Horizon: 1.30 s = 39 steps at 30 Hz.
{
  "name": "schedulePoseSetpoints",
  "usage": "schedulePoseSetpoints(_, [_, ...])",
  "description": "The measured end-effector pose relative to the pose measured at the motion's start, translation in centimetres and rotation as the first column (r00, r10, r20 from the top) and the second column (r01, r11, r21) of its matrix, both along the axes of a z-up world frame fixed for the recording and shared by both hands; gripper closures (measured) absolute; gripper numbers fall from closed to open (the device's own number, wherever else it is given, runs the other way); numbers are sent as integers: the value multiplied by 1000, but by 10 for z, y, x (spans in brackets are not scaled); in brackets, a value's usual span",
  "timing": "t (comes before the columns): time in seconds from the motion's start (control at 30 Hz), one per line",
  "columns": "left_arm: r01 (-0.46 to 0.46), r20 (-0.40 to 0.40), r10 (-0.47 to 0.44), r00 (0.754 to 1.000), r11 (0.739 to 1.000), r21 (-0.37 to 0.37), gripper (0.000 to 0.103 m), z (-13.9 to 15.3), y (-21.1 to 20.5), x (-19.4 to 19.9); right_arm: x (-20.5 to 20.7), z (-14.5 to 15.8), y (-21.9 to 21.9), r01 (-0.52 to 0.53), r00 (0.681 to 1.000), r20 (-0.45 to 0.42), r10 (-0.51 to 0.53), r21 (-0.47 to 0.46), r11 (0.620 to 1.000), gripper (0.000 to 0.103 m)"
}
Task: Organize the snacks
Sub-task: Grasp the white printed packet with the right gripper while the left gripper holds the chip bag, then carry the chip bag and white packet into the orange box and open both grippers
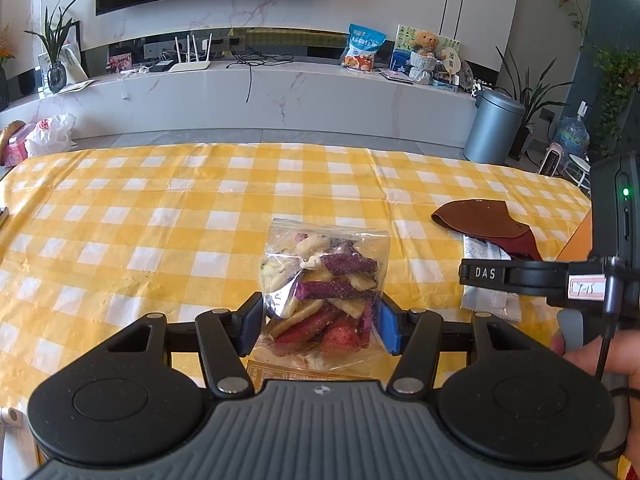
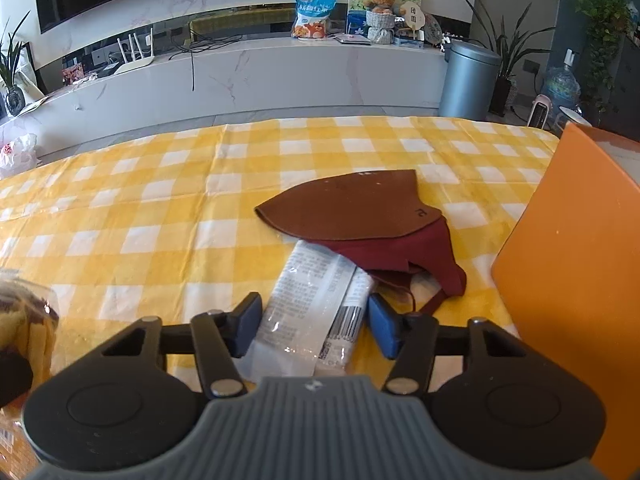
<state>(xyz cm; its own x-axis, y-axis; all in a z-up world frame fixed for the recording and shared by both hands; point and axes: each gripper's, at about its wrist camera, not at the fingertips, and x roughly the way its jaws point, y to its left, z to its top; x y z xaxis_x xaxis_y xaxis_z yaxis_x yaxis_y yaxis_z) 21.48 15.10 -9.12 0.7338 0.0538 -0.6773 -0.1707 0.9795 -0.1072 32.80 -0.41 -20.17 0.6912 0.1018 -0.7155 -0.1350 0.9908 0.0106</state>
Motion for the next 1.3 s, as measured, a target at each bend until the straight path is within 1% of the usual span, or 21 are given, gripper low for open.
schedulePoseSetpoints(0.1, [5, 5, -5, 1000, 1000, -4, 37, 2, -2, 0, 7, 3, -7, 15, 1000, -11, -15, 27, 1000, 54])
schedulePoseSetpoints(0.2, [8, 9, -8, 1000, 1000, -6, 37, 3, -2, 0, 8, 10, -16, 39, 999, 9, -39, 54, 998, 56])
schedulePoseSetpoints(0.23, [8, 11, -7, 1000, 1000, -8, 37, 4, -3, -2, 6, 15, -21, 57, 998, 36, -60, 73, 996, 56])
schedulePoseSetpoints(0.27, [7, 13, -7, 1000, 1000, -11, 37, 4, -4, -2, 0, 23, -26, 79, 992, 88, -89, 106, 991, 57])
schedulePoseSetpoints(0.33, [8, 14, -8, 1000, 1000, -16, 37, 6, -5, -3, -11, 39, -32, 102, 974, 193, -120, 101, 990, 57])
schedulePoseSetpoints(0.37, [10, 16, -10, 1000, 1000, -18, 37, 7, -7, -4, -14, 44, -33, 90, 975, 196, -110, 108, 990, 57])
schedulePoseSetpoints(0.43, [15, 21, -15, 1000, 1000, -22, 37, 10, -9, -6, -16, 45, -36, 52, 990, 120, -68, 135, 989, 57])
schedulePoseSetpoints(0.5, [22, 29, -22, 999, 1000, -22, 37, 14, -12, -10, -27, 44, -37, 40, 992, 112, -52, 104, 994, 57])
schedulePoseSetpoints(0.53, [25, 31, -25, 999, 999, -20, 37, 16, -13, -12, -31, 43, -39, 22, 996, 83, -31, 107, 994, 57])
schedulePoseSetpoints(0.6, [31, 31, -31, 999, 999, -17, 37, 19, -17, -15, -41, 37, -45, 1, 1000, -3, -1, 157, 988, 57])
schedulePoseSetpoints(0.63, [36, 33, -35, 999, 999, -16, 37, 20, -18, -18, -47, 35, -47, -4, 1000, -20, 8, 157, 988, 57])
schedulePoseSetpoints(0.77, [48, 25, -47, 999, 999, -16, 37, 27, -26, -31, -80, 34, -52, -46, 999, -15, 49, 127, 991, 57])
schedulePoseSetpoints(0.93, [49, -21, -50, 999, 999, -20, 37, 29, -38, -49, -116, 39, -58, -109, 993, -27, 113, 128, 986, 57])
schedulePoseSetpoints(1.1, [49, -66, -51, 997, 998, -27, 37, 32, -51, -70, -146, 51, -64, -195, 980, -17, 199, 117, 974, 57])
schedulePoseSetpoints(1.2, [51, -83, -55, 995, 998, -41, 37, 35, -57, -83, -167, 60, -68, -239, 971, 13, 239, 104, 965, 57])
schedulePoseSetpoints(1.3, [54, -96, -57, 994, 998, -34, 37, 39, -66, -98, -186, 68, -74, -282, 959, 39, 280, 90, 955, 57])
